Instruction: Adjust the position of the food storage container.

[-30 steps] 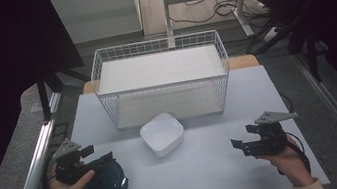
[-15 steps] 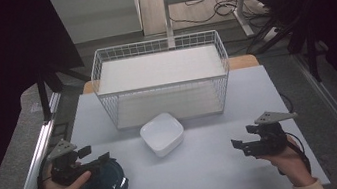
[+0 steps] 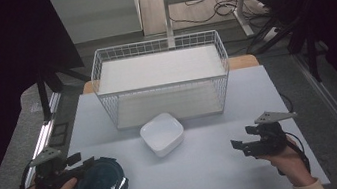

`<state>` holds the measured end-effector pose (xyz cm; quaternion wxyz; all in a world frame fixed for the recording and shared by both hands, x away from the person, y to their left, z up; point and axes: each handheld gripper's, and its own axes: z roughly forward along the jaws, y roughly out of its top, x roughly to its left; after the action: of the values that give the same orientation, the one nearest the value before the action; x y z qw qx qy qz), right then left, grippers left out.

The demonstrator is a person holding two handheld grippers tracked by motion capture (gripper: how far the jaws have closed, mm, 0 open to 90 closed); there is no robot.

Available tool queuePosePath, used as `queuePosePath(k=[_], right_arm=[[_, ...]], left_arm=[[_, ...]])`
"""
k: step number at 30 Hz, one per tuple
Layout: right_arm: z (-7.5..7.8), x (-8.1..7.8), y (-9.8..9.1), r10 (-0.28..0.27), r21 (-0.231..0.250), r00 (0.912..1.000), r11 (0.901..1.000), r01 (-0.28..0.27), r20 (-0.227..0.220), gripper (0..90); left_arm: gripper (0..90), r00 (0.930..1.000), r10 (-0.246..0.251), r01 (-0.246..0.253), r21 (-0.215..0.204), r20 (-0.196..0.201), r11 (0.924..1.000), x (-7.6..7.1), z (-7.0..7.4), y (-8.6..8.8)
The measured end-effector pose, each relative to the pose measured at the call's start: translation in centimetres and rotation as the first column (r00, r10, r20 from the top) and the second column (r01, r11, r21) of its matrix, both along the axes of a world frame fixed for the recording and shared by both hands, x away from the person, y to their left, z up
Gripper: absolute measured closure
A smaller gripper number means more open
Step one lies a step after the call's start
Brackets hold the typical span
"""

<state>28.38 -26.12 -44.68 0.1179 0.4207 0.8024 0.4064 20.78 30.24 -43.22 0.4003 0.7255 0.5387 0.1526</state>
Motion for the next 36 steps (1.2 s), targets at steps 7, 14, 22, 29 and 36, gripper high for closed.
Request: queuePosePath(k=[7,14,22,29,36], right_arm=[[-0.1,0.1,0.1,-0.004,-0.002,0.9999,1.0,0.004,-0.012,22.0],[-0.3,0.1,0.3,-0.002,-0.005,0.9999,1.0,0.002,-0.016,22.1],[-0.3,0.1,0.4,-0.004,-0.007,0.9998,1.0,0.004,-0.018,22.1],[-0.3,0.1,0.5,-0.001,-0.008,0.9999,1.0,0.001,-0.015,22.1],[-0.4,0.1,0.6,0.001,-0.015,0.9998,0.9999,-0.001,-0.017,22.1]], left_arm=[[64.9,0.9977,0.007,-0.006,0.019,-0.067,0.9998,-1.0,-1.2,2.3],[86.0,0.9911,0.038,-0.033,0.043,-0.128,0.9985,-2.0,-2.8,3.9],[90.0,0.984,0.056,-0.057,0.003,-0.169,0.9984,-3.1,-4.5,4.8],[90.0,0.9781,0.086,-0.082,0.033,-0.189,0.9961,-4.0,-5.2,5.5],[90.0,0.9683,0.076,-0.069,0.037,-0.238,0.9969,-3.8,-6.8,5.3]])
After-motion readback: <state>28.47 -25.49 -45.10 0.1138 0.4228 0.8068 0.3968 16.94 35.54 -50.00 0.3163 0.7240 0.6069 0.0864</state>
